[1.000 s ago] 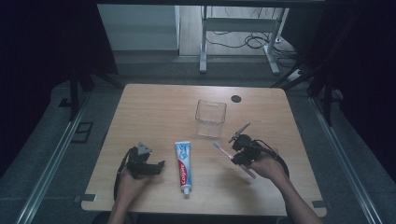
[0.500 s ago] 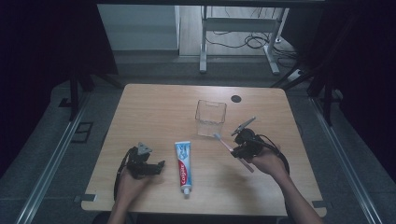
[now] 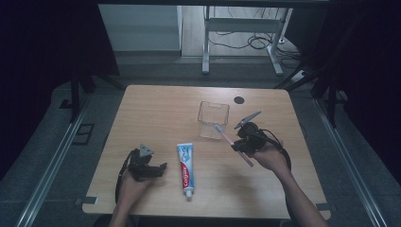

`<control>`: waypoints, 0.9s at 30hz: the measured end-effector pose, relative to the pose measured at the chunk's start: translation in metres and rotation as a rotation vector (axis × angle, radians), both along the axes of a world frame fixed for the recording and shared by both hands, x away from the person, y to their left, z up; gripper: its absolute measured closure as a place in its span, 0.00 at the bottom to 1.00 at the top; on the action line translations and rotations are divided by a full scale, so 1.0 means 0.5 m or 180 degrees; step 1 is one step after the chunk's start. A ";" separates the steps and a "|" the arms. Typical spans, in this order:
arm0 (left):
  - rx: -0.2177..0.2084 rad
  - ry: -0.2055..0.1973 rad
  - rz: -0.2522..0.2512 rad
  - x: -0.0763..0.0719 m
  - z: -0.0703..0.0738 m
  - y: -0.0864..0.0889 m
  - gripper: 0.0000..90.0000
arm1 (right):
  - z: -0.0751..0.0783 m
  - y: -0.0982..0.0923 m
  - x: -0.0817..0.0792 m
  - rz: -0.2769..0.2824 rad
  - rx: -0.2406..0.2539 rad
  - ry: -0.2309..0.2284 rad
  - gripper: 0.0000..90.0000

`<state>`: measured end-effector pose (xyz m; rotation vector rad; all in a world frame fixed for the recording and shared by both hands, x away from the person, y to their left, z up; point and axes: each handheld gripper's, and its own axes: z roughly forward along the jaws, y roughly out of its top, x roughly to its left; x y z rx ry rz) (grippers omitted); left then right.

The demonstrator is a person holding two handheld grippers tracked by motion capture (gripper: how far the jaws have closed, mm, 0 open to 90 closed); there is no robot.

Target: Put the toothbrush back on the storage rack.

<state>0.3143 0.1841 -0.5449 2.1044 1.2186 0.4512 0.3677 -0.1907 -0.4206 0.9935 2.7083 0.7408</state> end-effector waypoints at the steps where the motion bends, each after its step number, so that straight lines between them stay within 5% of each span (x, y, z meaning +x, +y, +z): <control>1: 0.0000 -0.0001 0.0000 0.000 0.000 0.000 0.14 | 0.001 0.000 0.002 0.0010 0.0010 -0.0001 0.87; 27: -0.0005 0.0004 0.0005 0.000 0.000 0.000 0.14 | 0.023 0.029 0.050 -0.0069 0.0183 -0.0275 0.87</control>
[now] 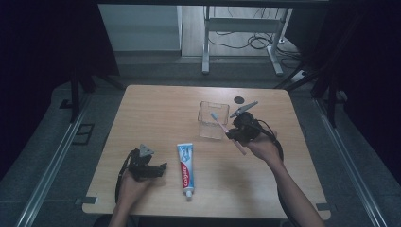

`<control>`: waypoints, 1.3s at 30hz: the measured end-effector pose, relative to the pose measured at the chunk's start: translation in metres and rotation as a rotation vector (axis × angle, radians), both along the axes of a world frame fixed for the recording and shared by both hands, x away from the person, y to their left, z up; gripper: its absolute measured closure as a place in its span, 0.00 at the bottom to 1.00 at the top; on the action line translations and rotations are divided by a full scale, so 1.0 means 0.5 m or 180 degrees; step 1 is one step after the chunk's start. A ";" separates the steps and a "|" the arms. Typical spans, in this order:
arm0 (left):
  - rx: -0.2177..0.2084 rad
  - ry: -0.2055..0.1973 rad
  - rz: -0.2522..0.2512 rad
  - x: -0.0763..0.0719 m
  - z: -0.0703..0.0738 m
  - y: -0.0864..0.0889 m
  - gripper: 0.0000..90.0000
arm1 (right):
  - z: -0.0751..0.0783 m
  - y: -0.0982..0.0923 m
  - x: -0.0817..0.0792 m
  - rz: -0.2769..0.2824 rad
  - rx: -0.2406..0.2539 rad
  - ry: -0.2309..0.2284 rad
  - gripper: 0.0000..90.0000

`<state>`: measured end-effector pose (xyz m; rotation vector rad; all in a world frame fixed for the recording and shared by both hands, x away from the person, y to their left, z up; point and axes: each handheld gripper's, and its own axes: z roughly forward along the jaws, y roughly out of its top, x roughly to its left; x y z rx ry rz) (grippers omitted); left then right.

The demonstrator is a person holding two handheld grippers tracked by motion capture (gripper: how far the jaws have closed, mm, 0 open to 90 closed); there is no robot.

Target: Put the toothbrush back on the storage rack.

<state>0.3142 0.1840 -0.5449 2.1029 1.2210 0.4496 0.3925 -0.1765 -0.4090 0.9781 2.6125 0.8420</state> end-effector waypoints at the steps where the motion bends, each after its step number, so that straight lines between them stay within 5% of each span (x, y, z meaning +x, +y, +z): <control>1: 0.0001 -0.0001 -0.0001 0.000 0.000 0.000 0.14 | 0.001 0.003 0.005 -0.0015 0.0017 -0.0024 0.87; 39: 0.0027 0.0017 -0.0033 0.001 0.001 0.001 0.14 | 0.009 0.040 0.079 -0.0169 0.0374 -0.0212 0.87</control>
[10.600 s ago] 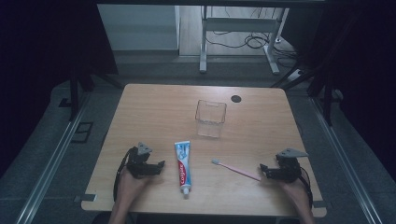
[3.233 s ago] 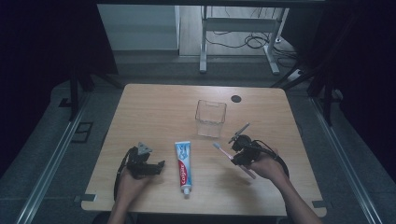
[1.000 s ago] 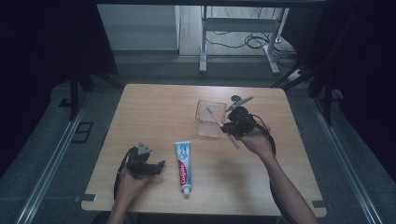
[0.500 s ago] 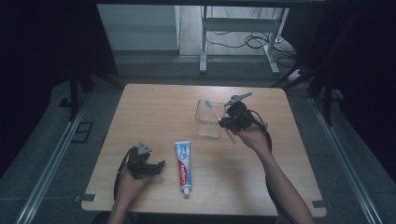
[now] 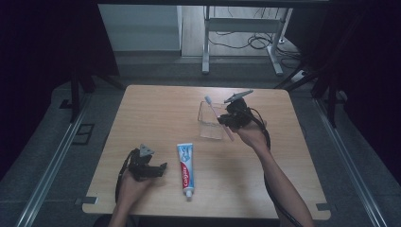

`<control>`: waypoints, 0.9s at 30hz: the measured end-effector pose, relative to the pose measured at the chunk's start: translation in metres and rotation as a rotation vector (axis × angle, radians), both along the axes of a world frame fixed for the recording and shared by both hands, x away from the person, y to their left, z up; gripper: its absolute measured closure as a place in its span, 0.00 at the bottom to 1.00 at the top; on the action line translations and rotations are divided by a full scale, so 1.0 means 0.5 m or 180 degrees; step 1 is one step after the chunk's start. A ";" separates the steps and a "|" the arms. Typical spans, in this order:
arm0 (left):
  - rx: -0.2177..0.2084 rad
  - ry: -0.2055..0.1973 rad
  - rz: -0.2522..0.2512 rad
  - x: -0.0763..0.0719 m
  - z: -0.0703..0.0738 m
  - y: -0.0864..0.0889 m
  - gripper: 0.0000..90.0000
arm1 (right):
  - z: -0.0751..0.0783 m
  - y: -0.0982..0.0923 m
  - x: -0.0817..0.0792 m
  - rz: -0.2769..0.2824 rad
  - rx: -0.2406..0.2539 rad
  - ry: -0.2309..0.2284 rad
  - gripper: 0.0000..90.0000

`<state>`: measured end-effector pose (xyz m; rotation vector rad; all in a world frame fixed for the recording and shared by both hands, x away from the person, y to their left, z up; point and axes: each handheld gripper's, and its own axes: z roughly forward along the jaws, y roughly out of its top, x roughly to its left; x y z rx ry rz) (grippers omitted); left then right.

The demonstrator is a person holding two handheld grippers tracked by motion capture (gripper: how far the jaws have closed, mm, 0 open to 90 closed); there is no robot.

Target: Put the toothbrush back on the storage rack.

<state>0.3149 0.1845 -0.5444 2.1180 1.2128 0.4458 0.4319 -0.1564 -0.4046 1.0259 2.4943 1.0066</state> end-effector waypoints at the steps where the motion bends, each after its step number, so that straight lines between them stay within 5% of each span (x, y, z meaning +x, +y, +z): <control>1: 0.0000 0.0000 0.0000 0.000 0.000 0.000 0.14 | 0.002 0.002 0.002 0.0002 0.0008 -0.0010 0.87; 27: 0.0001 0.0000 -0.0001 0.000 0.000 0.000 0.14 | 0.031 0.024 0.049 -0.0072 0.0259 -0.0103 0.87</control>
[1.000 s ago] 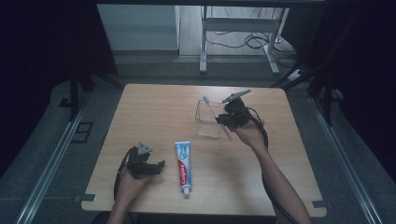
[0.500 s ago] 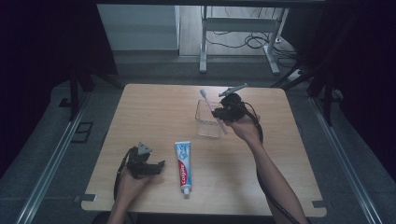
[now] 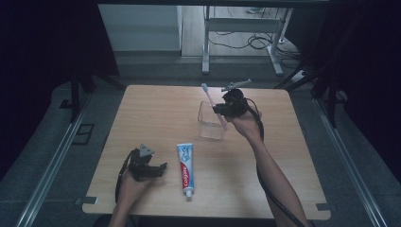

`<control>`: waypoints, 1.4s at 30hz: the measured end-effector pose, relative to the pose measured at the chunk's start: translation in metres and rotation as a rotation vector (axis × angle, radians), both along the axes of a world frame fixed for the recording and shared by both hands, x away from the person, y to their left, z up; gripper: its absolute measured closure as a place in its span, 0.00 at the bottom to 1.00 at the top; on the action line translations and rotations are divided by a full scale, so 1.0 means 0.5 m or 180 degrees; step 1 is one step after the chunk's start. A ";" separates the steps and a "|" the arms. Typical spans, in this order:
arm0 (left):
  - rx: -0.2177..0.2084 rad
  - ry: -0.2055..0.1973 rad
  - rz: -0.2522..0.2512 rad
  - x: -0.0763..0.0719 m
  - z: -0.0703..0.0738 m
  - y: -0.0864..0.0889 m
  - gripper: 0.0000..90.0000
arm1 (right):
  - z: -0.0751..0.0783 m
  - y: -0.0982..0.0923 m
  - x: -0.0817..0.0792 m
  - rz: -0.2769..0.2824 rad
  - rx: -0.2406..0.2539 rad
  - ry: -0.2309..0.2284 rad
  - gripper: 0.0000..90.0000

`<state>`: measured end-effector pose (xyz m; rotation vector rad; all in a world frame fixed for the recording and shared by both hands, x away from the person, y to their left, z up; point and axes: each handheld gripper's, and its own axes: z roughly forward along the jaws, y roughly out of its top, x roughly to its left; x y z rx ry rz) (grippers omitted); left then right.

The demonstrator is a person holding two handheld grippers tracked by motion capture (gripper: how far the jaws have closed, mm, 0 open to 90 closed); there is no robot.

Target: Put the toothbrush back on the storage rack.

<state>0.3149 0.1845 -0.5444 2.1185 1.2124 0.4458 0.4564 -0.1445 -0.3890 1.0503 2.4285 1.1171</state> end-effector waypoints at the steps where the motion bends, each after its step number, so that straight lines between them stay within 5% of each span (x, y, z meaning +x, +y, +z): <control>1: 0.0001 0.0001 0.0000 0.000 0.000 0.000 0.14 | 0.002 0.001 0.002 0.0004 0.0004 -0.0008 0.87; 23: -0.0005 -0.0007 0.0004 0.000 0.000 0.000 0.14 | 0.033 0.025 0.040 -0.0066 0.0080 -0.0180 0.87; 42: -0.0003 -0.0001 -0.0004 0.001 0.000 0.000 0.14 | -0.026 0.041 0.073 -0.0017 -0.0068 -0.0291 0.87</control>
